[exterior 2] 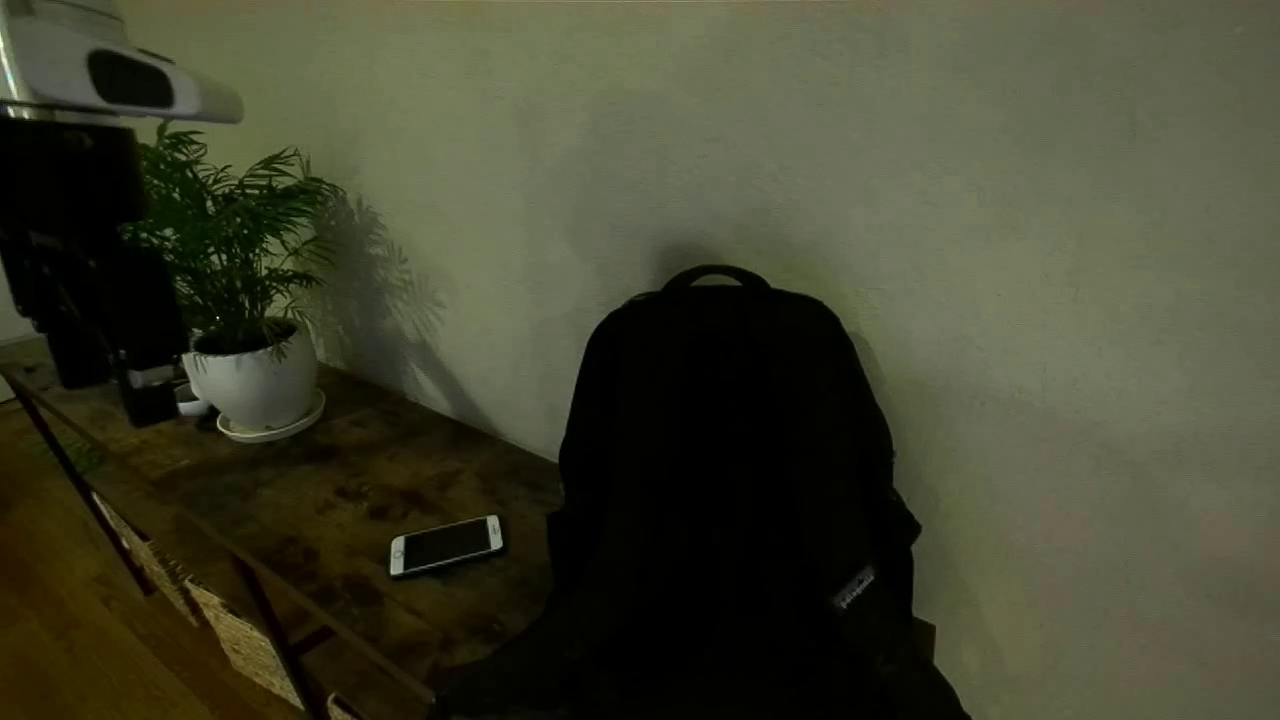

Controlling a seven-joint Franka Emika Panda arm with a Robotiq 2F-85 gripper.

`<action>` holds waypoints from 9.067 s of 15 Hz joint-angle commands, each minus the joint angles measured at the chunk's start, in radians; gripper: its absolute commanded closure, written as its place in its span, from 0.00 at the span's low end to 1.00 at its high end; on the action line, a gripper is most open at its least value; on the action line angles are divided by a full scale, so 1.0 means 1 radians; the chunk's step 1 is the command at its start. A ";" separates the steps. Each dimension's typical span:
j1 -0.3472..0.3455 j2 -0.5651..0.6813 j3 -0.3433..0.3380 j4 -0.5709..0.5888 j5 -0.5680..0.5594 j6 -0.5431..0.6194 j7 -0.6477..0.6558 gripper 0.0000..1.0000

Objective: Pick up the phone and put it in the black bag.

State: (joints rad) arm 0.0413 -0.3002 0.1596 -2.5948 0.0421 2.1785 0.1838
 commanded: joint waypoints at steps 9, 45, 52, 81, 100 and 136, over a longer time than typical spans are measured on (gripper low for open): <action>0.009 0.092 -0.015 0.045 -0.033 0.029 0.058 0.00; 0.147 0.865 -0.256 0.453 -0.022 0.562 0.431 0.00; 0.160 1.000 -0.257 0.559 0.072 0.580 0.484 0.00; 0.142 1.249 -0.183 0.787 0.200 0.558 0.446 0.01; 0.153 1.196 -0.185 0.723 0.197 0.539 0.363 0.00; 0.162 1.155 -0.234 0.721 0.201 0.539 0.361 0.00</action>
State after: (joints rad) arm 0.1944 0.9047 -0.0631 -1.8347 0.2327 2.7351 0.5301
